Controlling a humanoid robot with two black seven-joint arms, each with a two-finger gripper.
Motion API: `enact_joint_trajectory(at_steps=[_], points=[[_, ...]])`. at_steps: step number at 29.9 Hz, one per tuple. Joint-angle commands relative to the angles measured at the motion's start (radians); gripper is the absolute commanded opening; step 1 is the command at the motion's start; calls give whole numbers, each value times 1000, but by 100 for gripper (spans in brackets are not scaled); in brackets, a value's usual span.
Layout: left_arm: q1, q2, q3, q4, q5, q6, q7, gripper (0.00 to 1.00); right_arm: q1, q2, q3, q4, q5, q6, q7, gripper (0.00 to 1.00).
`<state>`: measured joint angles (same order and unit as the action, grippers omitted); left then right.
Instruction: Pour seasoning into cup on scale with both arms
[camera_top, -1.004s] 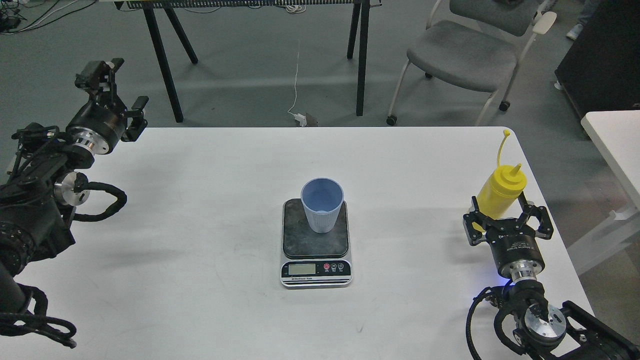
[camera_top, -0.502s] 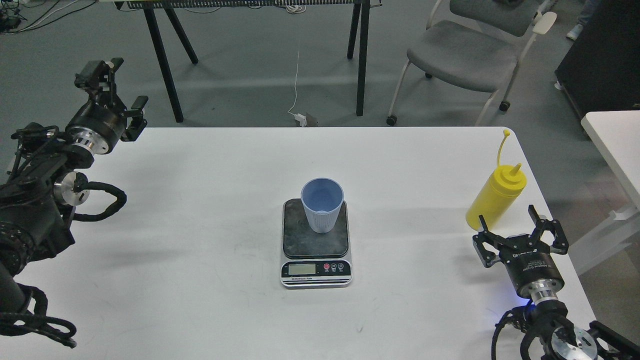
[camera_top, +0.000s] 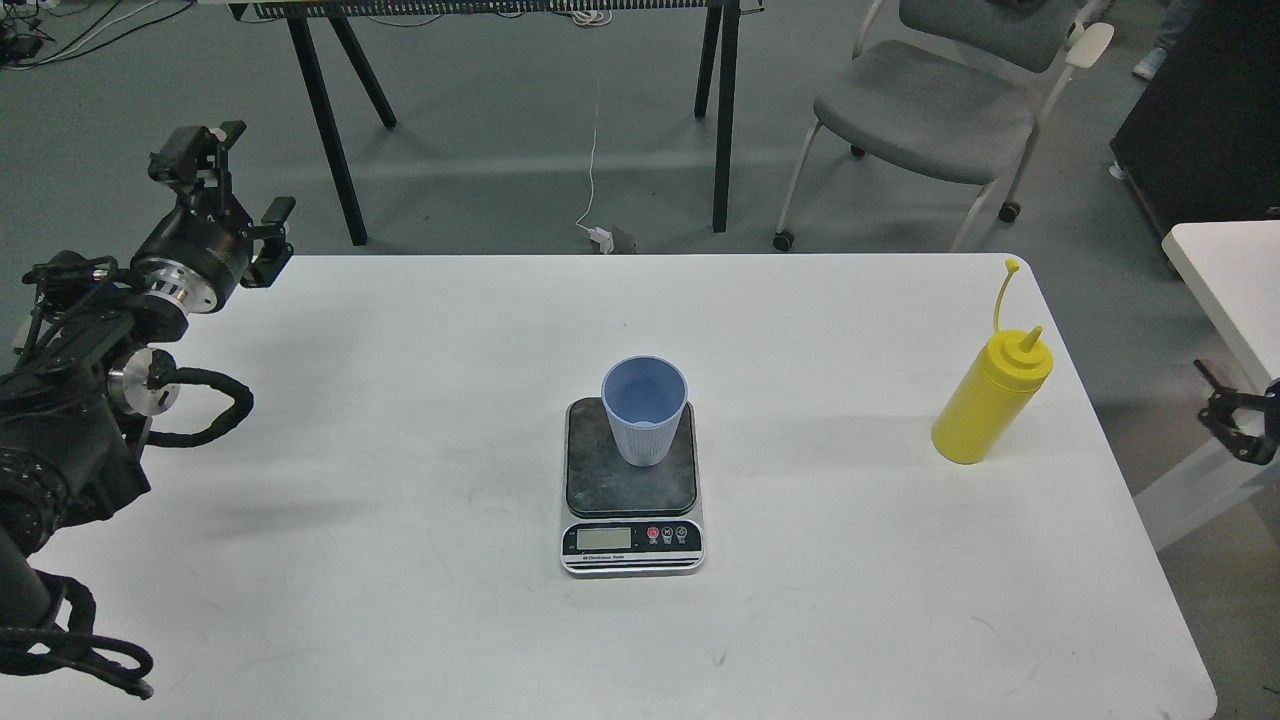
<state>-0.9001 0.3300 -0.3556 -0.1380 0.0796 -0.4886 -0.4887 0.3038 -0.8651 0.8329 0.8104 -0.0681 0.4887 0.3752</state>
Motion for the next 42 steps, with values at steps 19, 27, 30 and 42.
enact_joint_trajectory(at_steps=[19,27,30,42], points=[[-17,-20,-11,0,-9,0,0,95,517,293,-133,-73,-32,0,-131,99],[-65,4,-19,3,-26,0,0,95,466,293,-110,-43,45,0,-131,99],[-74,17,-19,5,-26,0,0,95,445,293,-107,-45,47,0,-131,99],[-79,40,-19,5,-27,0,0,95,413,285,-52,-57,44,0,-131,99]])
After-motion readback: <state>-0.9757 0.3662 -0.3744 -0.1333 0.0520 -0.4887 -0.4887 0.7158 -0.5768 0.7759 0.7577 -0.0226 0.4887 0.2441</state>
